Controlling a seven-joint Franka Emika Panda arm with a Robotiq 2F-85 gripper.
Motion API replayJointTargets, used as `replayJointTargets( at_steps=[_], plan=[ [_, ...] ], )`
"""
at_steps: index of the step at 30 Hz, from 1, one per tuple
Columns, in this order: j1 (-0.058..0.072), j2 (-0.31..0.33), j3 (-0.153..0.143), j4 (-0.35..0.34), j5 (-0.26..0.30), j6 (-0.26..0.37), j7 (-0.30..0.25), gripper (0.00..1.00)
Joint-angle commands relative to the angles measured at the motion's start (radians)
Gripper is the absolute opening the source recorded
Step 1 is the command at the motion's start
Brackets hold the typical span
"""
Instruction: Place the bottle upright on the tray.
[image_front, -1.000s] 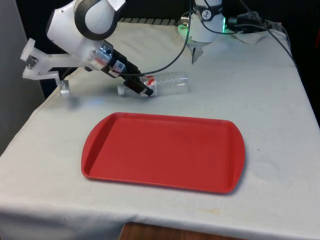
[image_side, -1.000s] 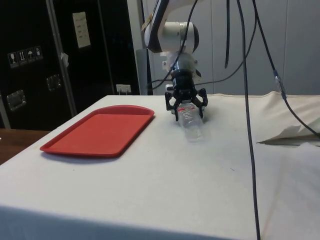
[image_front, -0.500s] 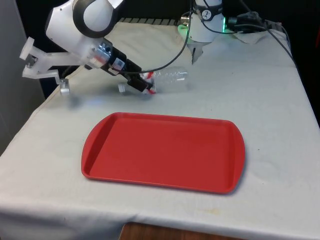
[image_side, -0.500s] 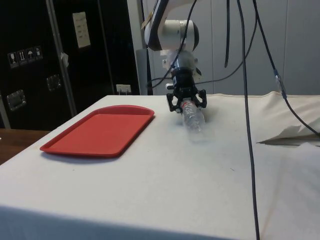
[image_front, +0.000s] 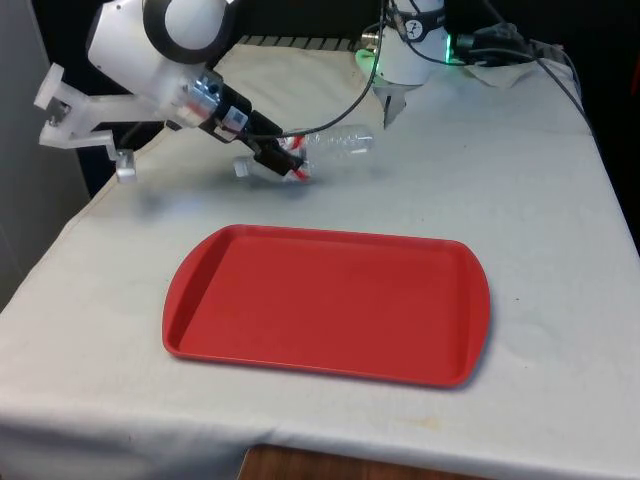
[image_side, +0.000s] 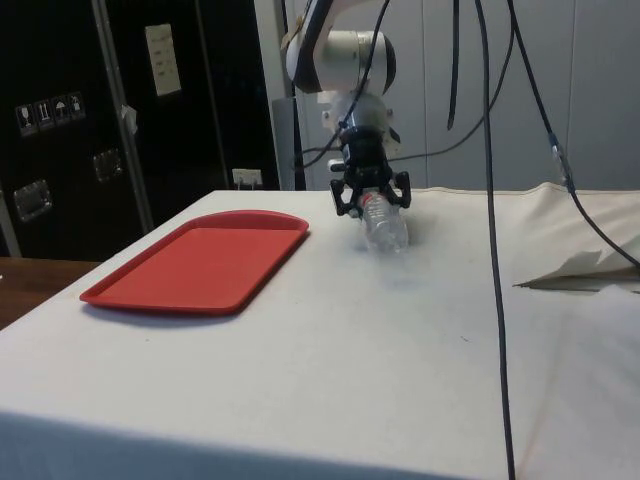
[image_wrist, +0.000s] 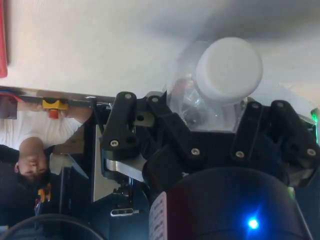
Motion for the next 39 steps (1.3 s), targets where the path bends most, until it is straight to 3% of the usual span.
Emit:
replayJointTargets(
  at_steps=[1,2,9,10,11,17,18,19,20,21,35,37,39],
  plan=[
    [0.003,-0.006,-0.002,-0.002,-0.004,-0.002,0.004,0.0],
    [0.016,-0.029,-0.012,-0.015,-0.013,0.002,0.016,0.0],
    [0.03,-0.072,-0.021,-0.031,-0.034,0.0,0.042,0.0],
    [0.022,-0.065,-0.014,-0.025,-0.03,-0.003,0.037,0.0],
    [0.034,-0.085,-0.023,-0.034,-0.04,0.0,0.051,0.0],
    [0.046,-0.127,-0.026,-0.044,-0.065,0.001,0.081,0.0],
    [0.047,-0.133,-0.026,-0.045,-0.068,0.0,0.085,0.0],
    [0.039,-0.122,-0.02,-0.038,-0.064,-0.004,0.078,0.0],
    [0.049,-0.138,-0.027,-0.046,-0.071,0.0,0.09,0.0],
    [0.051,-0.143,-0.027,-0.047,-0.074,0.0,0.094,0.0],
    [0.071,-0.224,-0.028,-0.052,-0.123,-0.003,0.164,0.0],
    [0.064,-0.221,-0.022,-0.047,-0.123,-0.006,0.162,0.0],
    [0.075,-0.24,-0.028,-0.053,-0.134,-0.003,0.178,0.0]
  ],
)
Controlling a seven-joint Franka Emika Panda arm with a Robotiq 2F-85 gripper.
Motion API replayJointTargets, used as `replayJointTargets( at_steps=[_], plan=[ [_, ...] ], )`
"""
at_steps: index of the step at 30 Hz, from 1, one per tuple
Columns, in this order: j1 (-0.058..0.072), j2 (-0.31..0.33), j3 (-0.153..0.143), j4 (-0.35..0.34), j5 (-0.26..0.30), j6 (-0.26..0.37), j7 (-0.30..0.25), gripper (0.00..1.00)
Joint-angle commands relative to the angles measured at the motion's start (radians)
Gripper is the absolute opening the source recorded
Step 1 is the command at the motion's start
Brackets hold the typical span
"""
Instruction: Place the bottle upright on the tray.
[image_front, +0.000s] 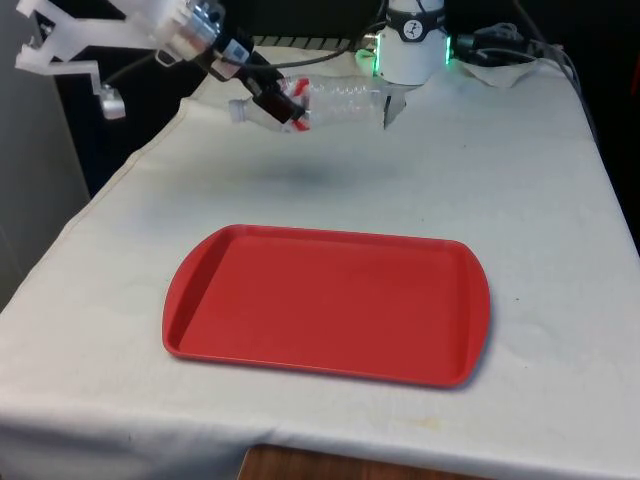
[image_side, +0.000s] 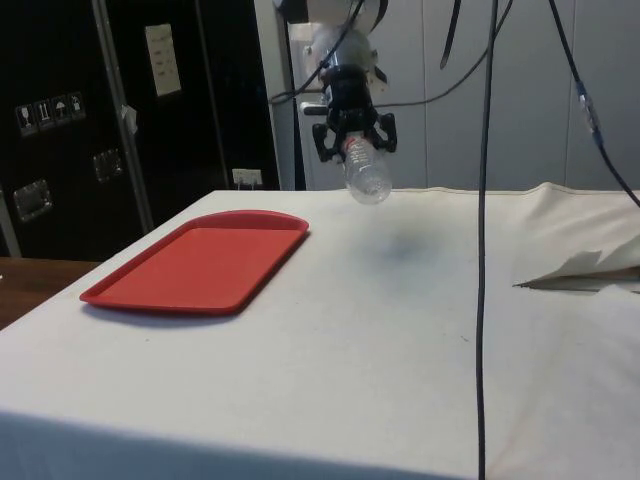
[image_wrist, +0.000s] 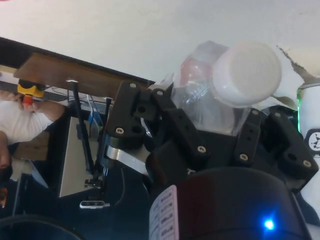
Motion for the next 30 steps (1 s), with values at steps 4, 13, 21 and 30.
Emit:
replayJointTargets(
  at_steps=[4,13,21,30],
  plan=[
    [0.015,-0.035,-0.006,-0.006,-0.021,0.002,0.03,0.0],
    [0.022,-0.075,-0.006,-0.017,-0.042,0.005,0.045,0.0],
    [0.022,-0.117,-0.007,-0.046,-0.055,0.011,0.036,0.0],
    [0.022,-0.173,-0.008,-0.089,-0.073,0.02,0.024,0.0]
  ],
)
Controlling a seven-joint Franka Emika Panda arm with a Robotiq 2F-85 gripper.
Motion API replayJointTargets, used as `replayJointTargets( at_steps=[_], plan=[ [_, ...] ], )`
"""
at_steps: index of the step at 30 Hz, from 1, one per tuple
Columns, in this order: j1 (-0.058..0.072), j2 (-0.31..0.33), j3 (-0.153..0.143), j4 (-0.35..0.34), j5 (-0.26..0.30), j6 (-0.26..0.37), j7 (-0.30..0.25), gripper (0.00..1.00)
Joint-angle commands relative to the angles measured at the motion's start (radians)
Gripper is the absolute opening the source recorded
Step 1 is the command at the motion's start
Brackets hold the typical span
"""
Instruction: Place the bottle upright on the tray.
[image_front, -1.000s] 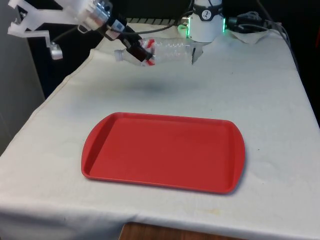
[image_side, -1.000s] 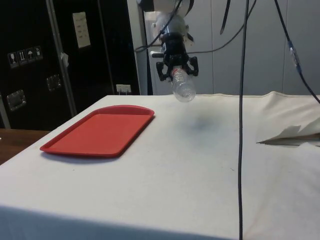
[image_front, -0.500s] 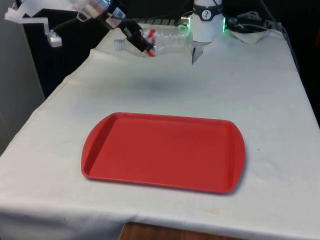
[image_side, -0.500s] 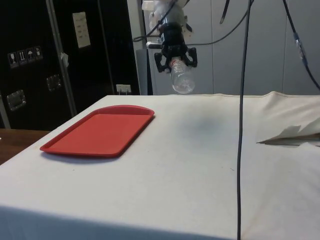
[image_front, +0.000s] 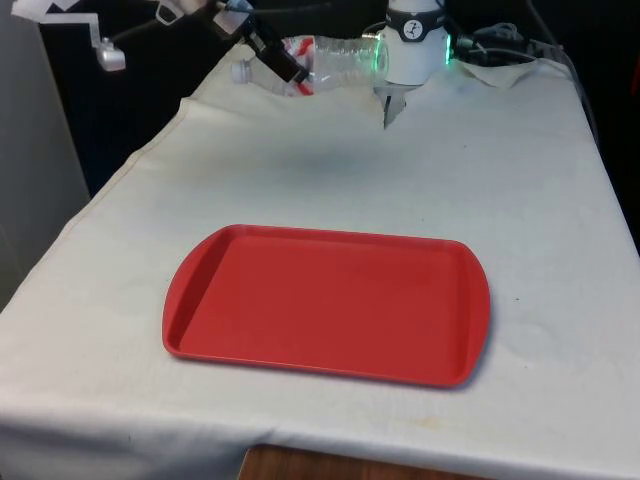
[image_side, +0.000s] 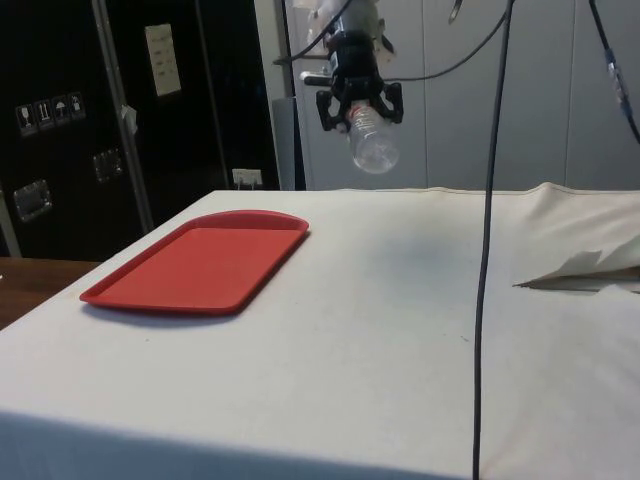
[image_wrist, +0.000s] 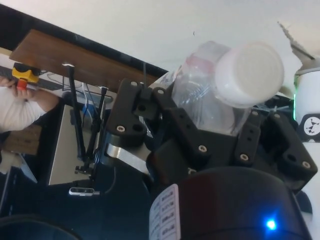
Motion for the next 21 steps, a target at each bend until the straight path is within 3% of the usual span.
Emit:
replayJointTargets(
  at_steps=[1,3,4,5,12,13,14,21],
  plan=[
    [0.008,-0.019,-0.006,-0.016,-0.005,0.02,-0.002,0.0],
    [0.008,-0.032,-0.006,-0.026,-0.009,0.023,-0.004,0.0],
    [0.0,-0.021,0.0,-0.015,-0.006,0.004,-0.003,0.0],
    [0.008,-0.045,-0.006,-0.036,-0.012,0.026,-0.007,0.0],
    [0.009,-0.091,-0.005,-0.069,-0.024,0.035,-0.017,0.0],
    [0.001,-0.08,0.0,-0.059,-0.02,0.013,-0.018,0.0],
    [0.01,-0.097,-0.005,-0.073,-0.025,0.036,-0.018,0.0],
    [0.011,-0.144,-0.005,-0.104,-0.036,0.046,-0.025,0.0]
  ],
)
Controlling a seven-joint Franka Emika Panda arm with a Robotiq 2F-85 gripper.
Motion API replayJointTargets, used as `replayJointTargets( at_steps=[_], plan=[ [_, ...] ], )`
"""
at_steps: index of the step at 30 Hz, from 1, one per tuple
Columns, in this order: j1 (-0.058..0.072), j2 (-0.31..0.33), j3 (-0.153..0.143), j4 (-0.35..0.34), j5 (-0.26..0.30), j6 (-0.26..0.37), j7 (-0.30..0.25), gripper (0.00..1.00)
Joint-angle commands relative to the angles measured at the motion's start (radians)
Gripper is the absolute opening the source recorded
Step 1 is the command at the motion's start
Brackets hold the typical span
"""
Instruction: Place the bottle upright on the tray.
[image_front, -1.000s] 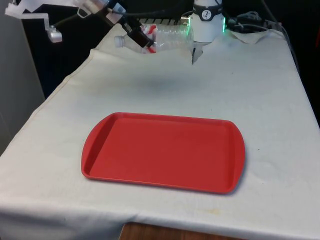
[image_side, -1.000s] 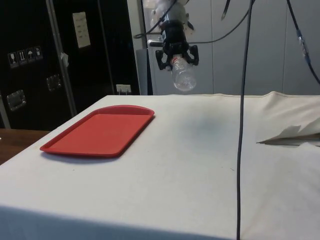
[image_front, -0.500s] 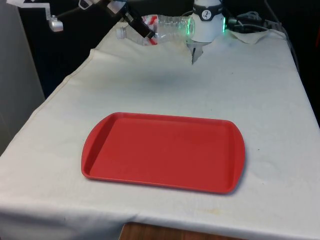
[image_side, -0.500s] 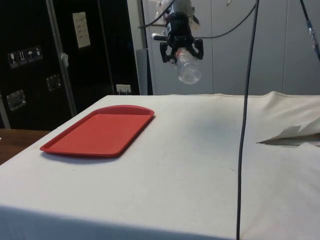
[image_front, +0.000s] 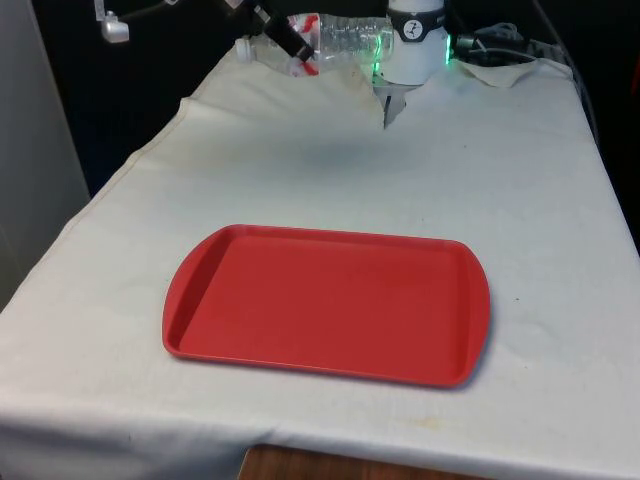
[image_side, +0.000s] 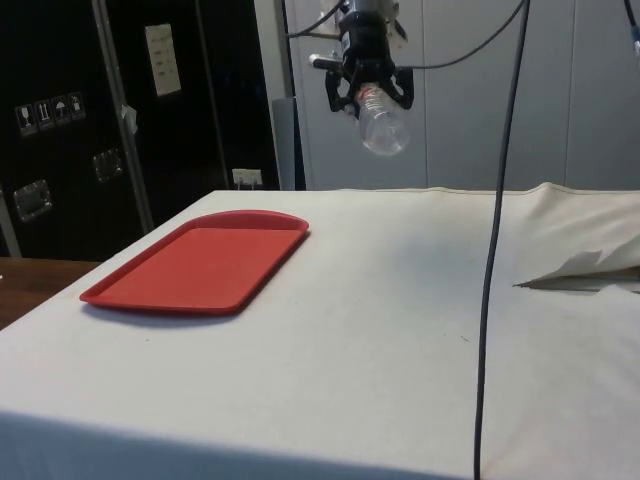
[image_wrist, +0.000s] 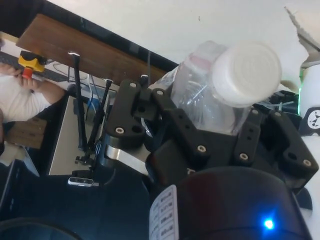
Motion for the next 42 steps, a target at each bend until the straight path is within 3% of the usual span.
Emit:
replayJointTargets(
  at_steps=[1,3,10,11,12,19,20,22,28,29,30,33,38,39,40,42],
  plan=[
    [0.001,-0.006,0.0,-0.004,-0.002,0.002,-0.001,0.0],
    [0.01,-0.035,-0.004,-0.024,-0.013,0.025,0.0,0.0],
    [0.013,-0.086,-0.003,-0.053,-0.028,0.035,0.0,0.0],
    [0.005,-0.071,0.0,-0.042,-0.022,0.014,-0.003,0.0],
    [0.013,-0.092,-0.003,-0.055,-0.03,0.036,0.0,0.0],
    [0.016,-0.133,0.003,-0.072,-0.04,0.054,-0.001,0.0],
    [0.009,-0.122,0.004,-0.063,-0.034,0.031,-0.004,0.0],
    [0.018,-0.14,0.004,-0.074,-0.04,0.059,-0.002,0.0],
    [0.022,-0.16,0.015,-0.079,-0.044,0.081,-0.011,0.0],
    [0.015,-0.147,0.015,-0.071,-0.036,0.06,-0.012,0.0],
    [0.023,-0.163,0.017,-0.079,-0.046,0.083,-0.011,0.0],
    [0.026,-0.173,0.025,-0.081,-0.051,0.094,-0.015,0.0],
    [0.025,-0.189,0.041,-0.084,-0.064,0.112,-0.018,0.0],
    [0.018,-0.176,0.042,-0.074,-0.056,0.09,-0.022,0.0],
    [0.025,-0.192,0.044,-0.084,-0.066,0.114,-0.018,0.0],
    [0.026,-0.197,0.049,-0.085,-0.07,0.12,-0.019,0.0]
  ],
)
